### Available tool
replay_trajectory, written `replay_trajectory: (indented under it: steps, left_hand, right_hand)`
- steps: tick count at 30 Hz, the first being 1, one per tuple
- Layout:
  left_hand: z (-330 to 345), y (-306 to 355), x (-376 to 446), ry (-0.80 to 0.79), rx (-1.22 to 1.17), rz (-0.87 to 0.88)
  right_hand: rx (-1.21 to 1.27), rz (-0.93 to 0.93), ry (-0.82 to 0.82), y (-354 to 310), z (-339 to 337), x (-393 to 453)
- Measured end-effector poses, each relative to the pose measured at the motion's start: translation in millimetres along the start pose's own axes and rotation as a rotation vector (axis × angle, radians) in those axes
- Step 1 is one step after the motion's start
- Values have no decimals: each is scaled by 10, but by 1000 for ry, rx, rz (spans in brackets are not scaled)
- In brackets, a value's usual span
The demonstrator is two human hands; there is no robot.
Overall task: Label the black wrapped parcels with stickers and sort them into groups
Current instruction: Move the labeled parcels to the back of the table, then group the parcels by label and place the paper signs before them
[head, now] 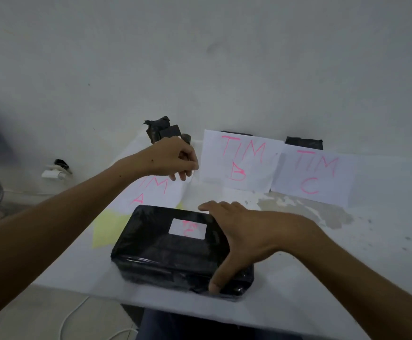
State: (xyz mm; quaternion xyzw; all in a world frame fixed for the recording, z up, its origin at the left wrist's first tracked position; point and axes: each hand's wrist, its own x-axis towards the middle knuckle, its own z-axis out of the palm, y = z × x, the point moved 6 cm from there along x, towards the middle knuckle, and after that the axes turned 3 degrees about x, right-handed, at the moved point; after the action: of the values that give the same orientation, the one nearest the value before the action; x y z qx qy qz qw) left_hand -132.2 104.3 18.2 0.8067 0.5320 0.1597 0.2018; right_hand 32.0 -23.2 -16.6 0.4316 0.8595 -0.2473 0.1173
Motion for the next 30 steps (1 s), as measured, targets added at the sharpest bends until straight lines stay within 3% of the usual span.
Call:
replay_trajectory:
  steps: [5,9,12,14,16,22,25,30]
  left_hand:
    - [65,18,-433,-104,-66,-50]
    - [115,-17,-699,-31,-151,-135]
    - [85,37,-776,124,-444,-167]
    - [136,127,-738,124,-671,-146]
    - [245,270,-668,81,-751,-113]
    - [821,828,-168,35,-682,-18]
    - [1237,1050,162,12,-474,65]
    - [1864,1371,613,-9,-220,203]
  right_hand:
    - [-4,43,107,78,81,-66]
    - [264,69,312,314,-145,-354]
    - [363,86,473,558,-393,-670]
    - [382,104,613,745,-567,-851]
    - [359,130,771,930,-736,-988]
    - [246,240,1240,1572,-1088,-1372]
    - [169,348,1336,1991,-1216,-1477]
    - [97,597,1357,2880,-1435,-1530]
